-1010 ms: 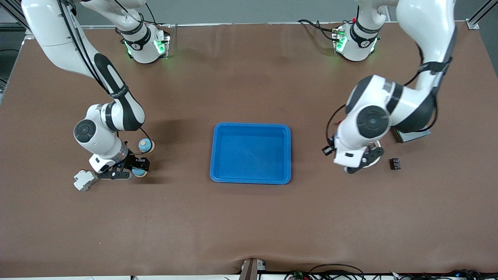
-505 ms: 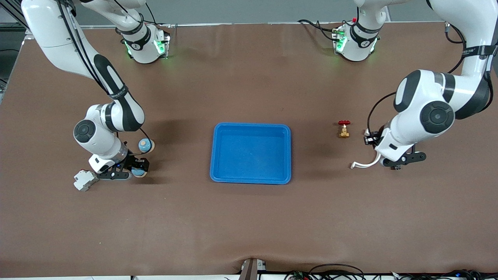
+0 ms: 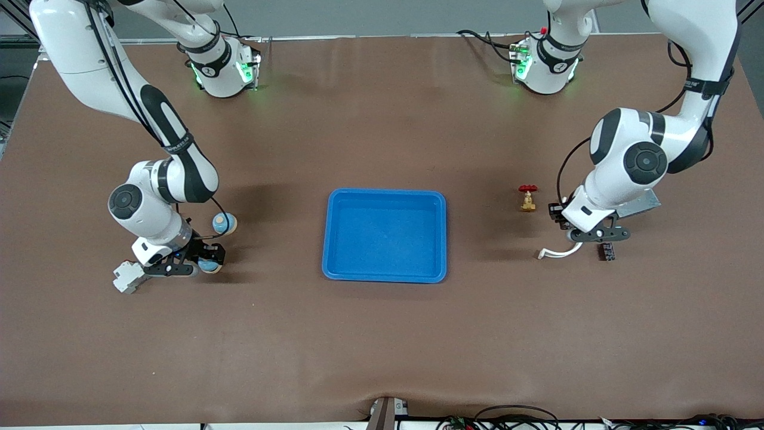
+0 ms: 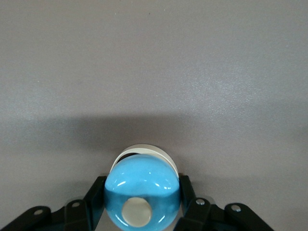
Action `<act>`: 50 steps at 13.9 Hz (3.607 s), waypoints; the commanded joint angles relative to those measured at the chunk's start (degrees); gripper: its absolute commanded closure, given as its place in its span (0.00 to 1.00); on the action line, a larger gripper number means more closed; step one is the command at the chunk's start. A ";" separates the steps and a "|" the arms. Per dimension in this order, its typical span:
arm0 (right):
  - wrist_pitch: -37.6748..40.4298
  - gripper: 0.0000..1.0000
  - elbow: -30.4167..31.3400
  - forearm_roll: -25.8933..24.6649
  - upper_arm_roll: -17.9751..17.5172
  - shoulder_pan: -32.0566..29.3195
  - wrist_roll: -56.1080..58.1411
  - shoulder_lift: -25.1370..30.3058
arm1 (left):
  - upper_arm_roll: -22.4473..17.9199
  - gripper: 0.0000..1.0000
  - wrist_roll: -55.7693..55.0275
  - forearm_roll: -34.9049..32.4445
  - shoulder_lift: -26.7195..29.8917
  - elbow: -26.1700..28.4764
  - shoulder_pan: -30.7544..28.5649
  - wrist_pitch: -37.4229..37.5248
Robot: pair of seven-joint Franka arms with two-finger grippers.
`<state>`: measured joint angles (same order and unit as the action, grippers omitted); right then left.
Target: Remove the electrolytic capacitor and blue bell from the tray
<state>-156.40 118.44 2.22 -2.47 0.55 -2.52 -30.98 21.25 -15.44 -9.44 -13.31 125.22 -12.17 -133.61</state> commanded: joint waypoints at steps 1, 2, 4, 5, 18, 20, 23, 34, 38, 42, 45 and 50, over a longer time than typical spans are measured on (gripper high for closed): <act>-1.36 1.00 0.21 0.86 -1.40 -1.25 1.46 -0.75 | 0.37 1.00 1.38 -0.23 0.67 2.22 -0.75 -2.79; -1.36 1.00 0.21 0.86 -1.40 -1.25 1.46 -0.84 | 0.37 1.00 1.38 -0.49 -0.47 2.22 -0.75 -4.28; -1.36 1.00 0.21 0.86 -1.66 -1.25 1.46 -0.84 | 0.28 1.00 1.29 -2.85 -2.15 2.14 -0.75 -4.82; -1.36 1.00 0.21 0.86 -1.84 -1.25 1.38 -0.84 | 0.28 1.00 1.29 -3.56 -2.94 1.96 -0.84 -4.91; -1.45 0.27 0.04 1.12 -1.84 -1.34 1.20 -1.19 | -0.60 1.00 0.76 -8.76 -11.03 -1.99 -2.69 -7.28; -1.36 0.00 -0.05 1.12 -1.84 -1.25 0.76 -1.19 | -0.60 1.00 0.67 -8.84 -11.21 -2.34 -2.60 -7.37; -0.49 0.00 -0.05 1.39 -2.01 -1.08 0.85 -0.23 | -0.69 1.00 0.59 -8.84 -12.61 -3.66 -2.42 -7.37; 24.43 0.00 -5.22 1.21 -2.37 -0.90 1.11 13.22 | -0.69 1.00 0.32 -9.28 -14.55 -4.45 -2.42 -7.37; 31.15 0.00 -7.52 0.51 -1.93 -2.22 1.81 17.79 | -0.69 0.26 0.50 -9.28 -14.72 -4.45 -2.42 -7.28; 37.71 0.00 -11.20 0.51 -1.93 -3.71 3.66 20.69 | -0.60 0.00 0.41 -9.28 -14.29 -4.45 -2.68 -6.76; 48.96 0.00 -18.13 0.51 -1.93 -5.37 3.83 21.22 | -0.60 0.00 0.50 -9.28 -12.53 -4.45 -3.65 -6.06; 52.95 0.00 -19.83 0.33 -1.92 -7.31 3.92 25.00 | 0.10 0.00 4.52 -8.59 -7.79 -4.89 -7.51 0.61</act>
<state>-104.23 98.21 2.89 -3.70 -5.36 0.71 -7.93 20.59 -13.39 -17.25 -24.22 119.69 -17.69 -135.93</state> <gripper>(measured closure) 0.000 0.000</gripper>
